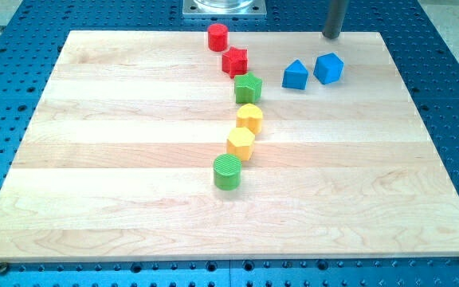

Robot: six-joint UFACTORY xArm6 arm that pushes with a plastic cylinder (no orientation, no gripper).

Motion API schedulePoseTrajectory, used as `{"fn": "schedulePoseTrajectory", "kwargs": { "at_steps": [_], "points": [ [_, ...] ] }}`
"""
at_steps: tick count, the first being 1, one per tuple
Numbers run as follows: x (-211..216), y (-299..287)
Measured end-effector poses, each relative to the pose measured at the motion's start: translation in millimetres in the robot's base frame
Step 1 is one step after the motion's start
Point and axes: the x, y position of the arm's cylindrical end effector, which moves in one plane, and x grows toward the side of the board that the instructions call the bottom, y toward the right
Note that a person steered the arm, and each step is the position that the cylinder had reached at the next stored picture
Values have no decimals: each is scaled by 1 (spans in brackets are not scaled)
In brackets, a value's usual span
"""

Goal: Move your arm to the top right corner of the board

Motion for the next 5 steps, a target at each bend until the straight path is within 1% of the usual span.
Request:
{"fn": "schedulePoseTrajectory", "kwargs": {
  "at_steps": [2, 3, 5],
  "points": [
    [0, -8],
    [8, -3],
    [15, 62]
  ]
}}
